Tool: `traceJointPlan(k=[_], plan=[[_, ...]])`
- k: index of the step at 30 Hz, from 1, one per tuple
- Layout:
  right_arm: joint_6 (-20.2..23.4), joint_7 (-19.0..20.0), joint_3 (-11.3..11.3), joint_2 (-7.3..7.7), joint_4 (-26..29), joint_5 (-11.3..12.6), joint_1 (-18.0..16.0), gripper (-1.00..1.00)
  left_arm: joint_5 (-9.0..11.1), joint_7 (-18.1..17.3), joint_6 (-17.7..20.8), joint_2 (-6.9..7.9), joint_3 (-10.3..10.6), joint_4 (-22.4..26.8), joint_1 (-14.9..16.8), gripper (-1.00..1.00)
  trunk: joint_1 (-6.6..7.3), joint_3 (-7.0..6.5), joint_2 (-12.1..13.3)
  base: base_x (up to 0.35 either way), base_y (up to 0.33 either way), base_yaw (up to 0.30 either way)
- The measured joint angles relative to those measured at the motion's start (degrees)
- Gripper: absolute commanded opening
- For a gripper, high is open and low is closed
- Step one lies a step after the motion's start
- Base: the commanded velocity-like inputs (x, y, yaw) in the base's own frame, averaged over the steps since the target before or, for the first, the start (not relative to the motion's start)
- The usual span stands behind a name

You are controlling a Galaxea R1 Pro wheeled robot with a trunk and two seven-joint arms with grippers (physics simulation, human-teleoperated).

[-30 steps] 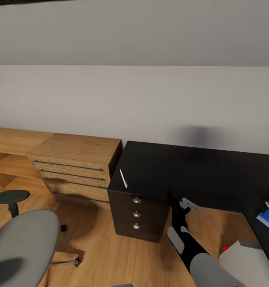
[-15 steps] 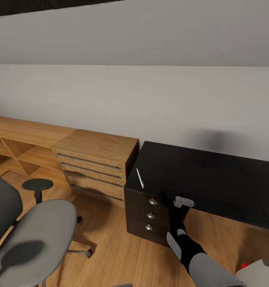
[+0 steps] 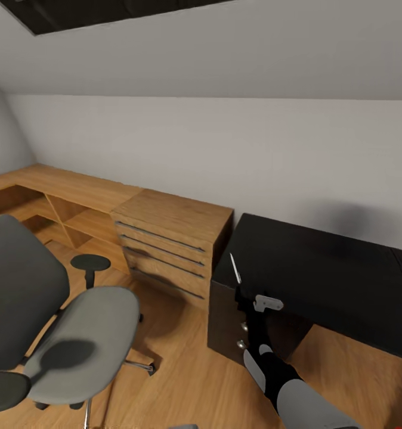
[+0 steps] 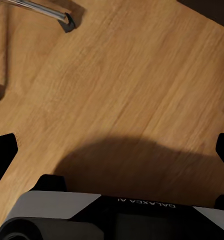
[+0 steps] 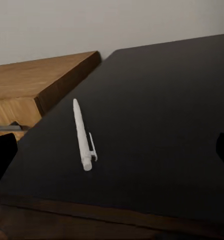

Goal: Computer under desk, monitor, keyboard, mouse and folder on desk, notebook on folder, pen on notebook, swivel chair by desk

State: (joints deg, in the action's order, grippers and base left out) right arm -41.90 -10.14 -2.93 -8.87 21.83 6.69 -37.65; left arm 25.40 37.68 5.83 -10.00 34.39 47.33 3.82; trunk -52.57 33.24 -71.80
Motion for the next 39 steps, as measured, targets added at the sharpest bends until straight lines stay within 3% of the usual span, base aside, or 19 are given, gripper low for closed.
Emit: traceJointPlan(k=[9,12,14,16,24,25,28,29,30,31,33,35,39], plan=[[-0.02,-0.01,-0.03,-0.04,0.20,-0.10,0.00,1.00,0.00,0.00,0.00,0.00,0.02,0.00,0.00,1.00,0.00,0.00,0.00,0.000,0.000,0.275],[0.61,-0.01,-0.04,0.17,0.27,-1.12,0.05,1.00,0.00,0.00,0.00,0.00,0.03,-0.01,0.01,1.00,0.00,0.07,0.00,0.000,0.000,0.140],[4.04,0.30,-0.21,0.31,0.23,-1.96,0.07,1.00,0.02,0.00,0.00,0.00,0.03,-0.02,0.01,1.00,0.00,0.10,0.00,0.000,0.000,0.050],[11.97,0.70,-0.33,0.37,0.81,-2.37,0.05,1.00,0.02,0.01,0.00,0.00,0.00,-0.02,0.01,1.00,0.00,0.11,0.00,0.000,0.000,0.011],[15.69,-0.02,-0.41,0.32,1.62,-2.90,0.05,1.00,0.01,0.01,0.00,0.00,-0.03,-0.02,0.01,1.00,0.00,0.12,0.00,0.000,0.000,0.002],[19.56,-1.18,-0.51,0.41,3.60,-3.31,0.04,1.00,0.01,0.00,0.00,0.00,-0.03,-0.02,0.01,1.00,0.00,0.11,0.00,0.000,0.000,0.000],[25.80,-1.77,-0.35,0.50,7.62,-3.68,0.06,1.00,0.01,0.01,0.00,0.00,-0.04,-0.02,0.01,1.00,0.00,0.11,0.00,0.000,0.000,0.000],[32.47,-2.00,-0.24,0.72,11.32,-3.83,0.06,1.00,0.01,0.00,0.00,0.00,-0.03,-0.02,0.01,1.00,0.00,0.11,0.00,0.000,0.000,0.000],[35.23,-2.06,-0.21,0.87,12.66,-3.85,0.06,1.00,0.01,0.02,0.00,0.00,-0.04,-0.02,0.01,1.00,0.00,0.11,0.00,0.000,0.000,0.000],[42.62,-2.33,-0.16,1.48,15.85,-3.93,0.02,1.00,0.01,0.03,0.00,0.00,-0.04,-0.02,0.01,1.00,0.00,0.11,0.00,0.000,0.000,0.000],[49.02,-3.10,-0.16,2.28,18.84,-3.96,0.01,1.00,0.01,0.03,0.00,0.00,-0.04,-0.02,0.01,1.00,0.00,0.11,0.00,0.000,0.000,0.000],[53.58,-4.01,-0.17,2.98,21.83,-3.92,0.03,1.00,0.01,0.03,-0.16,0.00,-0.04,-0.03,0.01,1.00,0.00,0.11,0.00,0.000,0.000,0.000],[58.31,-5.37,-0.07,3.75,26.95,-3.74,0.07,1.00,0.02,0.05,-1.45,0.00,-0.03,-0.03,0.01,1.00,0.00,0.11,0.00,0.000,0.000,0.000]])
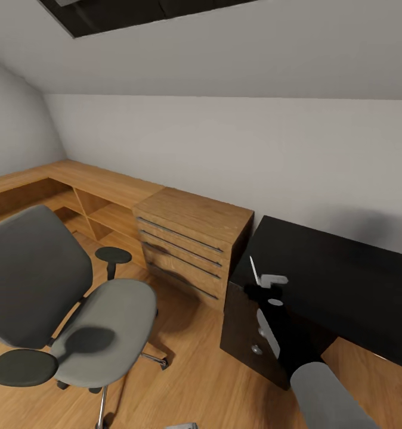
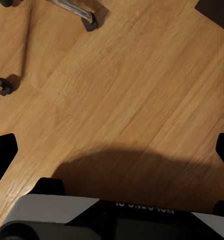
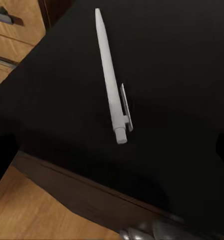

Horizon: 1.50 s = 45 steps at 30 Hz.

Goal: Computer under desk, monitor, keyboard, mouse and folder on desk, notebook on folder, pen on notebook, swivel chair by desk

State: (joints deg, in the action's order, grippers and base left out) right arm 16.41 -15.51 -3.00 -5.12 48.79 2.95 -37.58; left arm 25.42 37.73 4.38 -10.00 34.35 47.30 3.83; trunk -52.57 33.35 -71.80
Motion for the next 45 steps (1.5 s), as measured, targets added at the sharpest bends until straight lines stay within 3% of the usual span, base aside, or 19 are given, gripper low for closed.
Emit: traceJointPlan(k=[9,19,27,45], plan=[[3.68,-2.37,0.16,-0.02,8.89,0.14,0.84,1.00,-0.21,-0.01,-1.02,0.12,-0.15,0.04,-0.01,1.00,0.00,0.00,0.00,0.000,0.000,0.000],[3.45,-2.57,0.08,-0.28,9.85,0.23,1.33,1.00,-0.26,-0.01,-0.97,0.25,-0.20,0.15,-0.01,1.00,0.00,0.00,0.00,0.013,0.000,0.000],[3.07,-2.08,-0.19,-0.15,9.97,0.07,2.59,1.00,-0.28,-0.01,-1.01,0.20,-0.19,0.15,-0.01,1.00,0.03,0.00,0.00,0.288,0.000,0.000],[2.42,-1.89,-0.18,0.49,-2.33,-0.18,1.99,1.00,-0.26,-0.01,-1.05,0.12,-0.10,0.14,-0.01,1.00,0.01,-0.01,-0.01,0.038,0.000,0.000]])
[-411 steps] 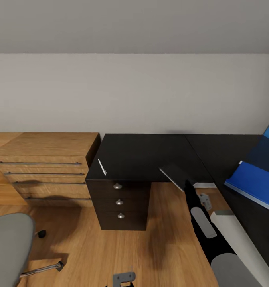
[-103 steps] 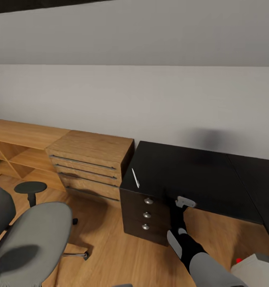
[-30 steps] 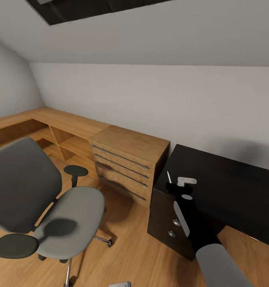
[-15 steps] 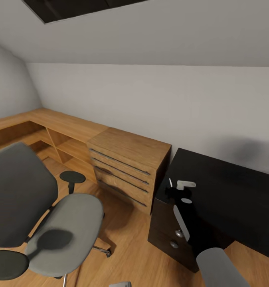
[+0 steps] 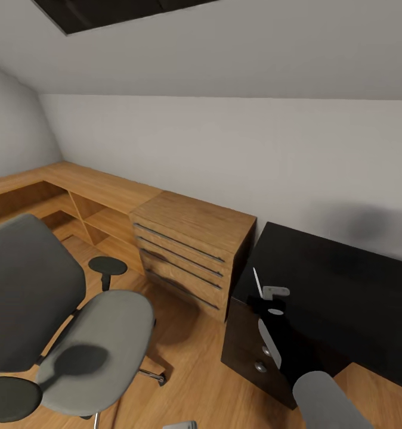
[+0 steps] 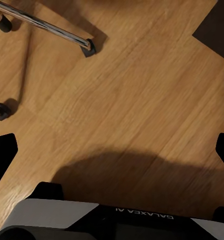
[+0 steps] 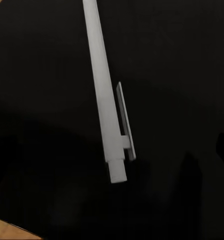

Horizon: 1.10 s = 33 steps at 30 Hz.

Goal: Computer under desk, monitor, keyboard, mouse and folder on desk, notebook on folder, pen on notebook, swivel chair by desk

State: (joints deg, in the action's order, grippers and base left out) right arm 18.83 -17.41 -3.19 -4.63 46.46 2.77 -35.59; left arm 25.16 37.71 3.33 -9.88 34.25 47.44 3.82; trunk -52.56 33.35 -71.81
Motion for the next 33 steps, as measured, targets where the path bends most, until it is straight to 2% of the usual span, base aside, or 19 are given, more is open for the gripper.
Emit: traceJointPlan(k=[14,22,33], plan=[[-0.74,-0.01,-0.06,0.01,-2.32,-0.25,-1.56,1.00,0.09,0.00,-0.05,-0.05,0.01,0.00,0.00,1.00,0.00,0.00,0.00,0.003,0.000,0.000],[-0.55,-0.01,-0.04,0.07,-2.40,-0.42,-1.66,1.00,0.09,0.00,-0.05,-0.01,0.00,0.01,0.00,1.00,0.02,0.00,0.00,0.196,0.000,0.000],[-0.23,0.12,0.08,0.30,-2.19,0.13,-1.67,1.00,0.10,0.00,0.01,-0.04,0.01,0.00,0.00,1.00,0.00,0.00,0.00,0.019,0.000,0.000]])
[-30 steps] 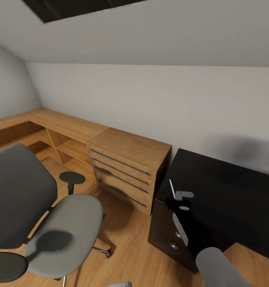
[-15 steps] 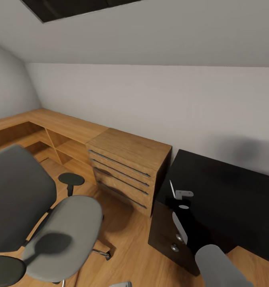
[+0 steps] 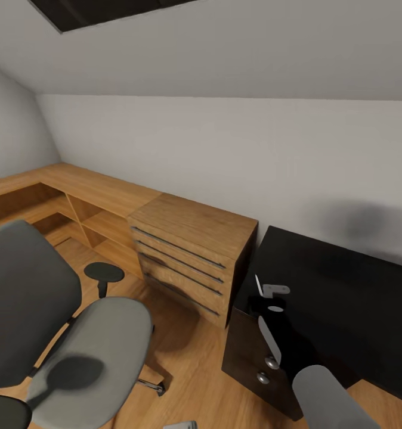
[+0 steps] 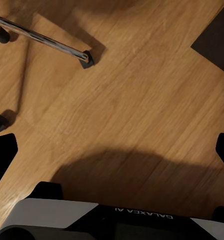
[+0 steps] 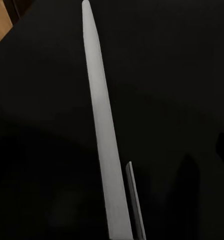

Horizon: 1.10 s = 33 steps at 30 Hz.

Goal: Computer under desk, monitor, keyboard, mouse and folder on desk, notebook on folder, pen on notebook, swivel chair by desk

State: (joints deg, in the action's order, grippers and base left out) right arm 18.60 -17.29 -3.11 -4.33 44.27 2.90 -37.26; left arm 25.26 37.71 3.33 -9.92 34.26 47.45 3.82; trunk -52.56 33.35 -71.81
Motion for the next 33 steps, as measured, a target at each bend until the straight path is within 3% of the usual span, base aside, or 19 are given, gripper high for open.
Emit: traceJointPlan(k=[24,25,28,33], plan=[[1.08,3.09,0.85,0.23,0.31,1.10,-0.05,1.00,0.04,0.00,0.01,-0.05,-0.01,0.01,-0.01,1.00,0.00,0.00,0.00,0.000,0.000,0.000],[1.14,3.11,1.00,0.27,0.34,1.56,-0.05,-1.00,0.06,0.00,0.01,-0.05,-0.01,0.01,-0.01,1.00,0.00,0.00,0.00,0.000,0.000,0.000],[1.18,3.27,1.20,0.48,0.35,2.94,-0.06,-1.00,0.08,0.00,0.01,-0.05,0.00,0.00,0.00,1.00,0.00,0.00,0.00,0.000,0.000,0.000],[1.19,3.22,1.26,0.58,0.39,3.30,-0.05,-1.00,0.07,0.00,0.00,-0.05,0.00,-0.01,0.00,1.00,0.00,0.00,0.00,0.000,0.000,0.000]])
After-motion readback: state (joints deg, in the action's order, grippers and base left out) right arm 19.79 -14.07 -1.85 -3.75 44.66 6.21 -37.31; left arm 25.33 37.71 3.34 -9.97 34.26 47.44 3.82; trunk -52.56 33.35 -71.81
